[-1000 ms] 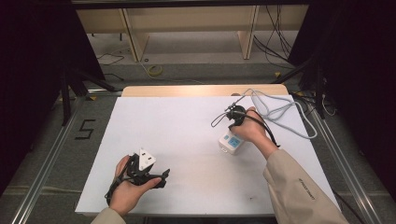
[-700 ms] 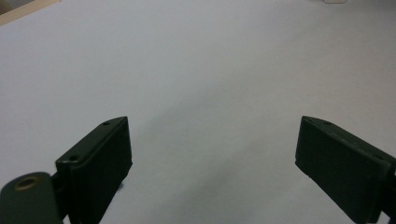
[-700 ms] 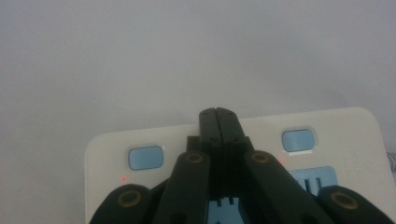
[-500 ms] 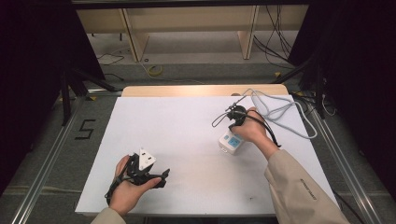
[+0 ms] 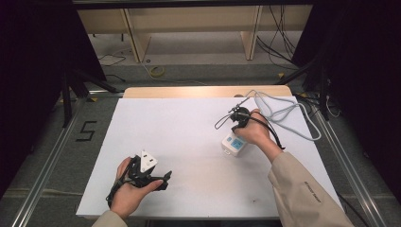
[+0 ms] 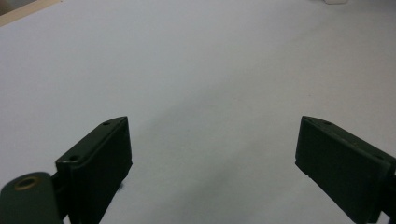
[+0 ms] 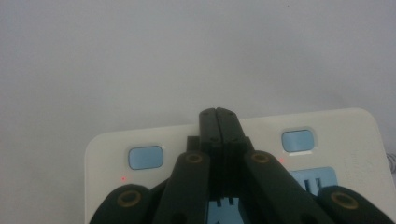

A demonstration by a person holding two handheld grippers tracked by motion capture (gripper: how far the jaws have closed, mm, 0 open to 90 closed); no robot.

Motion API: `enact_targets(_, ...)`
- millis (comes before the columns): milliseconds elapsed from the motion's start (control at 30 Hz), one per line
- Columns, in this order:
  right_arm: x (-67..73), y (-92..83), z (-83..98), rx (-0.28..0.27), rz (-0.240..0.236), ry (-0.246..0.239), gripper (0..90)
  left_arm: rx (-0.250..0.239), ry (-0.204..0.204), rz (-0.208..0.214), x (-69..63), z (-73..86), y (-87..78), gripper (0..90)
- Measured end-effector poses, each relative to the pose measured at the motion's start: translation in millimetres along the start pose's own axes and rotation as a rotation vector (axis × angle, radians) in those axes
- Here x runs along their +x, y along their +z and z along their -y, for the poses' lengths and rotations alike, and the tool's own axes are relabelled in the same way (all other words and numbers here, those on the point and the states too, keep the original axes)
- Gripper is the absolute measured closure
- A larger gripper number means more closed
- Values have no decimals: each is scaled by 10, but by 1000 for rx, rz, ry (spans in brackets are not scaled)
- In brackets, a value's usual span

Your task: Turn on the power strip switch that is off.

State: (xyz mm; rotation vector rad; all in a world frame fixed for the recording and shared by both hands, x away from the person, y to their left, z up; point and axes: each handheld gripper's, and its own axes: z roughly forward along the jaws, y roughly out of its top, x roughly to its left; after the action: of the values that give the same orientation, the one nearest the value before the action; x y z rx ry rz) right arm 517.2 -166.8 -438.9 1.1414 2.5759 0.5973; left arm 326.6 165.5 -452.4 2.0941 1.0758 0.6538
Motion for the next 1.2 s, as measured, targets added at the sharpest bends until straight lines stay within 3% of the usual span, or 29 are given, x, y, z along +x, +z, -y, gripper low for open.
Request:
enact_targets(233,5,-20,20,-11,9,-19,900,2,-1,1,2,0,6,103)
enact_targets(367,-11,-58,29,-50,18,-23,900,3,-1,1,2,0,8,103)
enact_targets(800,-51,-154,131,-74,29,-13,795,3,0,-1,1,0,5,104)
enact_targets(1200,-81,-302,349,-150,-14,27,651,8,0,0,-3,2,6,106)
